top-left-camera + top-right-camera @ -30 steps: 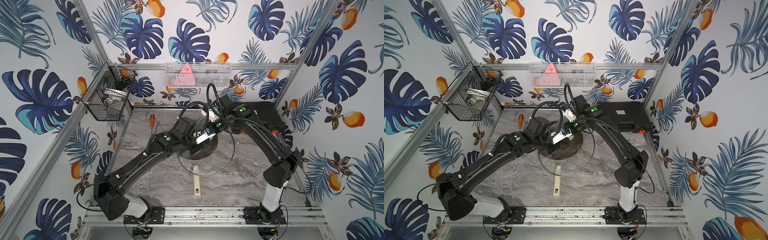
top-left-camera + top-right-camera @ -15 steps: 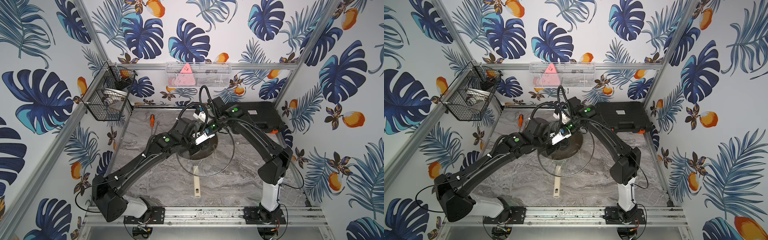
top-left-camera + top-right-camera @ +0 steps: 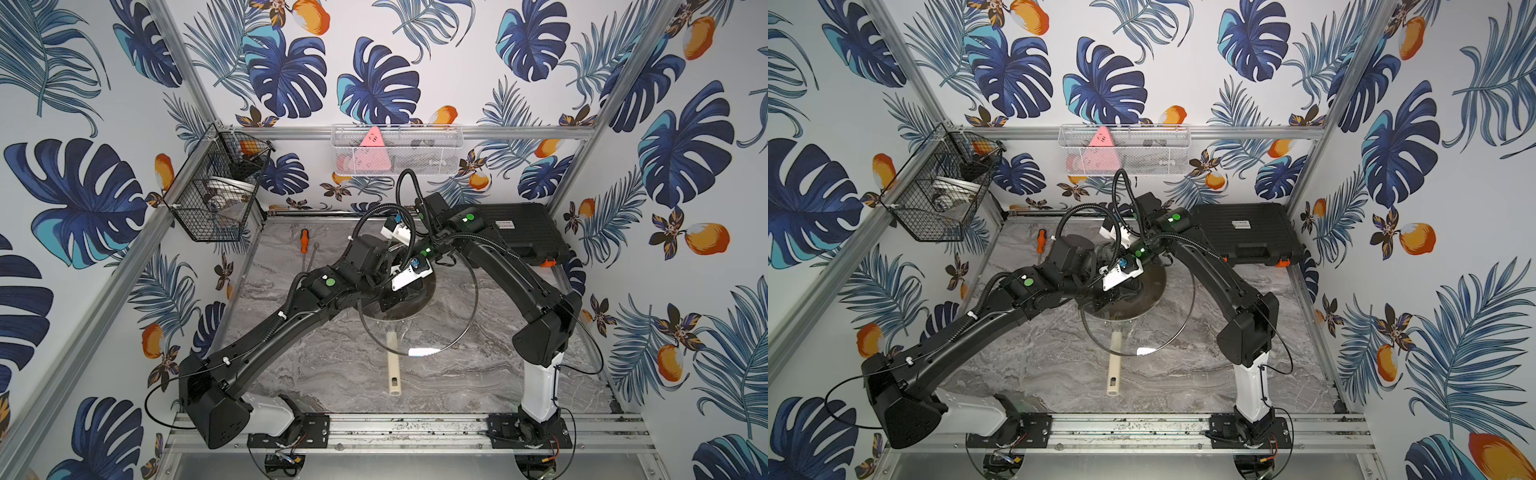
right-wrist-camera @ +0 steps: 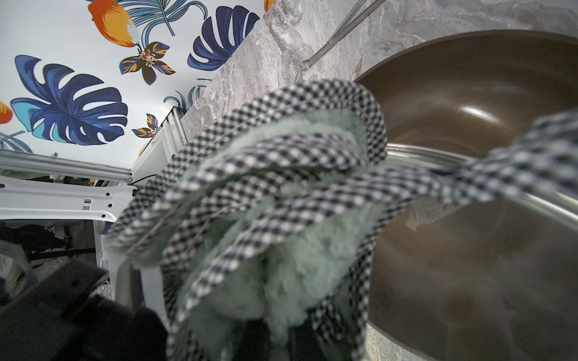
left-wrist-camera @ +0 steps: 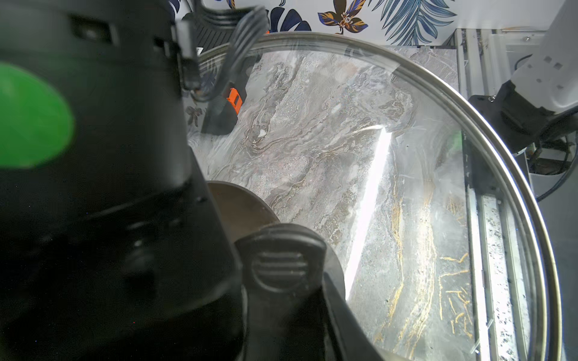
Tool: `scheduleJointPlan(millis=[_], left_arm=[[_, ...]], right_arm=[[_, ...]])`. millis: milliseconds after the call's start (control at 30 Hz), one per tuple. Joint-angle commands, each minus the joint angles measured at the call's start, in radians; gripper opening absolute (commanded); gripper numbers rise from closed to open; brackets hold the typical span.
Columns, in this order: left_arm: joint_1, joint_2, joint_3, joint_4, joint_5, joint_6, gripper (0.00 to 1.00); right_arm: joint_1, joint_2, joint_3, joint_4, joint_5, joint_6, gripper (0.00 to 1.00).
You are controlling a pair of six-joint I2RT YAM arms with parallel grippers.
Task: Wipe the pot lid with a cloth
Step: Wipe the pot lid.
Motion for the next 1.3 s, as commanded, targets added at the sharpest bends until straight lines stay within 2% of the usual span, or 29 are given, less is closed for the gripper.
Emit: scheduleJointPlan(millis=[0, 267, 433, 667, 933, 1267], left_arm=[[0.002, -0.012, 0.033, 0.222, 0.037, 0.041, 0.00], [0.002, 0.001, 0.058, 0.180, 0.089, 0.071, 0.00], [0.000, 0.004, 0.059, 0.182, 0.083, 0.068, 0.00], [0.001, 0.013, 0.056, 0.171, 0.050, 0.064, 0.00], [0.002, 0.019, 0.058, 0.164, 0.031, 0.061, 0.00], [0.002, 0.041, 0.066, 0.145, -0.018, 0.055, 0.00]], right_arm=[[0.000, 0.015, 0.014, -0.090, -0.031, -0.050, 0.00], [0.000, 0.017, 0.009, -0.126, -0.046, -0.097, 0.00], [-0.001, 0.005, 0.000, -0.107, -0.007, -0.075, 0.00], [-0.016, -0.022, -0.015, -0.046, 0.195, 0.022, 0.00], [-0.034, -0.058, -0.047, 0.009, 0.318, 0.087, 0.00], [-0.043, -0.085, -0.050, -0.027, 0.456, 0.094, 0.00]])
